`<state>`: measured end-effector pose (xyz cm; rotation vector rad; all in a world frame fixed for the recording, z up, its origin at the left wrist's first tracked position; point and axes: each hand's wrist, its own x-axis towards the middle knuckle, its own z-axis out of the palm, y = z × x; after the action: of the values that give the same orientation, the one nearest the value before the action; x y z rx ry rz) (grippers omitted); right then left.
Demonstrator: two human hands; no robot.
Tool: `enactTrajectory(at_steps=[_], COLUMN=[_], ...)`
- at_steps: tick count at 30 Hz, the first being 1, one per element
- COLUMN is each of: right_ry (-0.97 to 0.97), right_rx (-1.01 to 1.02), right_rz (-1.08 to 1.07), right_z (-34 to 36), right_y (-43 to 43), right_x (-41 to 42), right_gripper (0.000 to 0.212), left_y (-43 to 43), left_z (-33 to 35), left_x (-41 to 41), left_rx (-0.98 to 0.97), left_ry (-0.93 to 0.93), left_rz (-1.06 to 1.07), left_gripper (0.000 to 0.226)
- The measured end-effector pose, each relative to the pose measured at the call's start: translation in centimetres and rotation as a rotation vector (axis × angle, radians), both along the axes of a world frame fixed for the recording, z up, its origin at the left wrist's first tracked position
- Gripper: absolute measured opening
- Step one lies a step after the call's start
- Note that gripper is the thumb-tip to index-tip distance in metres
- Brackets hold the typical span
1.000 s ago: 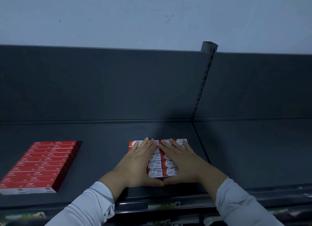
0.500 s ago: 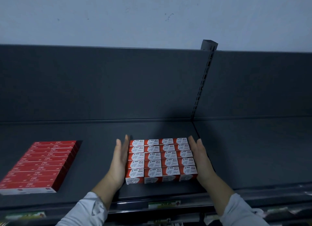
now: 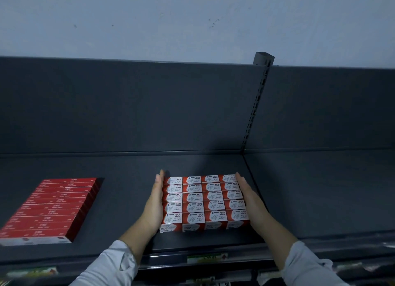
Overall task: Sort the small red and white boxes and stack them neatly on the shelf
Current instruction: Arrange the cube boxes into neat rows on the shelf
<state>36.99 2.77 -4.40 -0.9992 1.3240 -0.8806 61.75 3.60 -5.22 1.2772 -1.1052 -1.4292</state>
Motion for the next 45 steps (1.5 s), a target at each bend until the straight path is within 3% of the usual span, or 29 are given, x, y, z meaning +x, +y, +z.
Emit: enactTrajectory(at_steps=[2, 6, 9, 12, 17, 25, 32, 37, 45], right_ry=[0.113, 0.547, 0.853, 1.021, 1.131, 1.161, 1.139, 1.181, 1.252], right_rx=[-0.053, -0.295, -0.369, -0.4, -0.397, -0.43, -0.411, -0.46, -0.409], right_rz=[0.047, 0.181, 0.367, 0.5, 0.565, 0.507, 0.543, 0.518, 0.555], right_z=[0.2, 1.7, 2.3, 2.1, 0.8, 0.8, 1.4, 2.3, 0.9], right_y=[-0.2, -1.8, -4.0, -5.5, -5.5, -5.1, -4.6, -3.0, 1.0], right_x=[-0.2, -0.1, 0.9, 2.1, 3.1, 3.5, 3.0, 2.1, 3.1], right_gripper=[0.064, 0.061, 0.06, 0.063, 0.056, 0.041, 0.051, 0.054, 0.058], left_y=[-0.5, 0.0, 0.7, 0.6, 0.2, 0.1, 0.3, -0.1, 0.0], left_z=[0.3, 1.8, 1.7, 0.9, -0.2, -0.5, 0.2, 1.7, 1.2], left_x=[0.6, 0.8, -0.6, -1.8, -2.2, -2.3, -1.9, 0.0, 1.0], left_rx=[-0.085, -0.518, -0.619, -0.654, -0.617, -0.623, -0.622, -0.552, -0.394], left_ry=[-0.303, -1.08, -1.274, -1.345, -1.424, -1.425, -1.379, -1.262, -1.311], left_rz=[-0.05, -0.409, -0.536, -0.575, -0.559, -0.538, -0.567, -0.471, -0.459], left_gripper=[0.102, 0.1, 0.106, 0.1, 0.092, 0.087, 0.098, 0.079, 0.068])
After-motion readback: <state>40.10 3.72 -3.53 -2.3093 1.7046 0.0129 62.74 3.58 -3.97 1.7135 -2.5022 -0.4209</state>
